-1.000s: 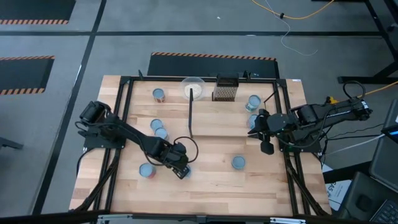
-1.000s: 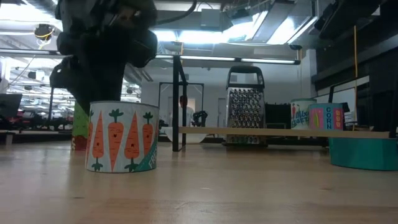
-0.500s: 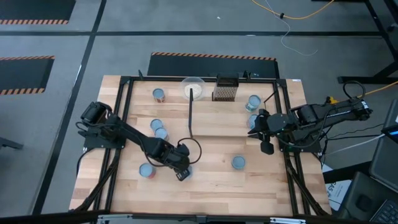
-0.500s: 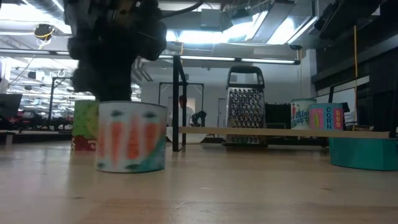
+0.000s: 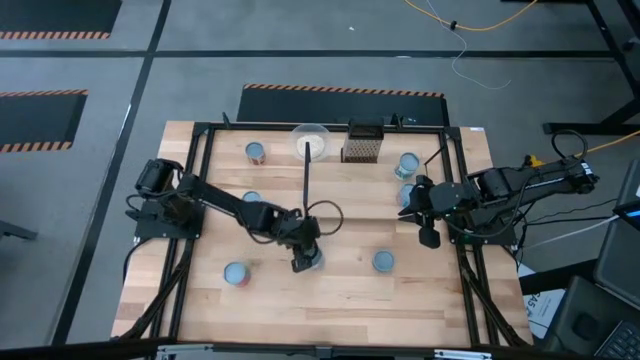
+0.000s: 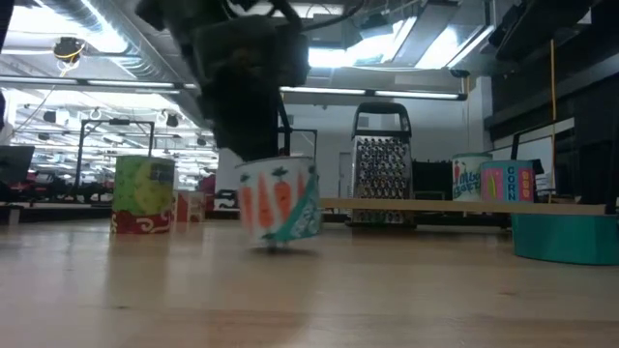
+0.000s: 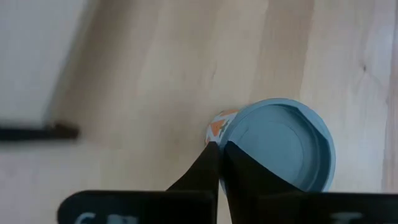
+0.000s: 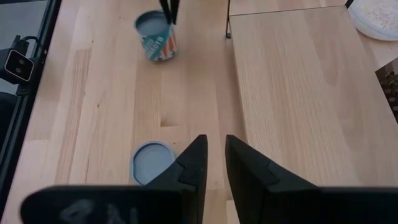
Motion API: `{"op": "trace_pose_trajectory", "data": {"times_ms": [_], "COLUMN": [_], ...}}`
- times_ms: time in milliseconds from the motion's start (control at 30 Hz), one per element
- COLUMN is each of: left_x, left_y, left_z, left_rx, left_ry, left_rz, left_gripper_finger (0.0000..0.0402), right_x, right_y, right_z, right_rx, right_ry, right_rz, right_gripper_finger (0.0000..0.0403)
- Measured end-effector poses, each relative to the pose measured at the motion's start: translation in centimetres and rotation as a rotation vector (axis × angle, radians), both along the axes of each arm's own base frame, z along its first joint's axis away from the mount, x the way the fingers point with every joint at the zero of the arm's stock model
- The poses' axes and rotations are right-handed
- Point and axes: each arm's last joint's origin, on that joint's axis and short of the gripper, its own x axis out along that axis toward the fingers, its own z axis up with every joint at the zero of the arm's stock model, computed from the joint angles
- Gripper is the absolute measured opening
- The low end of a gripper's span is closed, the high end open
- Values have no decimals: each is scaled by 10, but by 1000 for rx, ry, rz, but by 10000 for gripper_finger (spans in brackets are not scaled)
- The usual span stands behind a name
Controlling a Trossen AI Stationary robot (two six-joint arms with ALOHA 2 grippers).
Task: Pick and place cans onto a shelf
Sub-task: Put the canned fresh sliced carrots on the shelf
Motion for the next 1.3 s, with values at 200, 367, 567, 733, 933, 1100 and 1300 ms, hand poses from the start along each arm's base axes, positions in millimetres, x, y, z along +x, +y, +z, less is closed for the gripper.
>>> {"op": "trace_pose_trajectory", "data": {"times_ms": [200,367,567,733,933,1100,1300], "left_x": [7,7,3,-2,-4,-5,-5], "left_y": [17,17,2,-12,-23,-24,-24], "left_z": [3,3,2,2,2,2,2], "left_rx": [57,144,153,159,196,196,199], "left_ry": [-45,-53,-42,-28,-33,-33,-34], "left_rz": [-132,-253,-314,-356,-363,-368,-364], "left_gripper_finger": [3,3,4,6,13,14,20], "right_x": [0,0,2,4,4,4,4], "right_y": [0,0,1,1,1,1,1], "right_z": [0,0,2,4,4,4,4], "right_rx": [0,2,8,9,-7,-7,-7], "right_ry": [-1,-6,-31,-52,-53,-53,-52], "right_rz": [0,-1,0,4,20,20,20], "right_gripper_finger": [62,62,62,62,62,62,62]}}
